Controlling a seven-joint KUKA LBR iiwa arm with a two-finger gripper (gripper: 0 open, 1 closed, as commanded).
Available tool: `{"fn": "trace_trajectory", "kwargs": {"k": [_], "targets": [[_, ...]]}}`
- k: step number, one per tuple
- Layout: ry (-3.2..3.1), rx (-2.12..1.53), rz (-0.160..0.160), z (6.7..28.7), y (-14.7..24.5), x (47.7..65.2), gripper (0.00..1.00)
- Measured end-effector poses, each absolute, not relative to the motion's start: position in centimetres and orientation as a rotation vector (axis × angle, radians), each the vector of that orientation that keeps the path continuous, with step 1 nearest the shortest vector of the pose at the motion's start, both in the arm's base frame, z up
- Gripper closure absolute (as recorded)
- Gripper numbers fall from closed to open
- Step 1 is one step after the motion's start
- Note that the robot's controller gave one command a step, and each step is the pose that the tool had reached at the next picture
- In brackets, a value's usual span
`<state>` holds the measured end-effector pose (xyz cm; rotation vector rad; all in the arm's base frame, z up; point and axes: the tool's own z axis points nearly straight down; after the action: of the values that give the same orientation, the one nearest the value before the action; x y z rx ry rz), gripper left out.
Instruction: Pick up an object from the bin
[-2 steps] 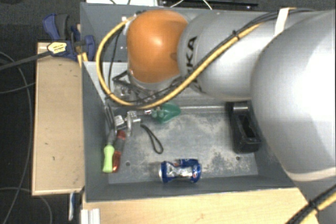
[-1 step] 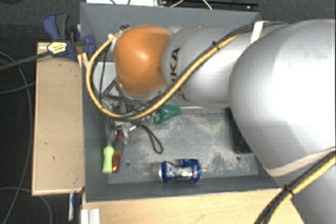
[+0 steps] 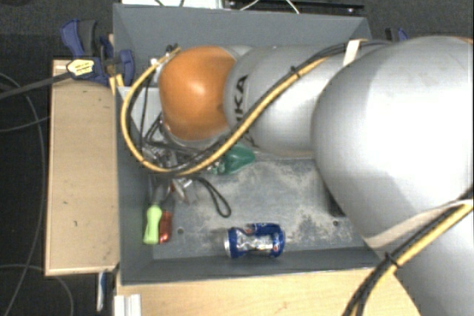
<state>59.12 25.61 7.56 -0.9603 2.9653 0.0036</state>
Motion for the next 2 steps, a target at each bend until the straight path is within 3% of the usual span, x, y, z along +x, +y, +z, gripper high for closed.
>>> {"fn": "trace_trajectory", "kwargs": {"k": [1, 2], "targets": [[2.958, -1.012, 0.003, 7.15, 24.94, 59.3, 1.0], [2.959, -1.01, 0.003, 7.15, 24.93, 59.3, 1.0]]}}
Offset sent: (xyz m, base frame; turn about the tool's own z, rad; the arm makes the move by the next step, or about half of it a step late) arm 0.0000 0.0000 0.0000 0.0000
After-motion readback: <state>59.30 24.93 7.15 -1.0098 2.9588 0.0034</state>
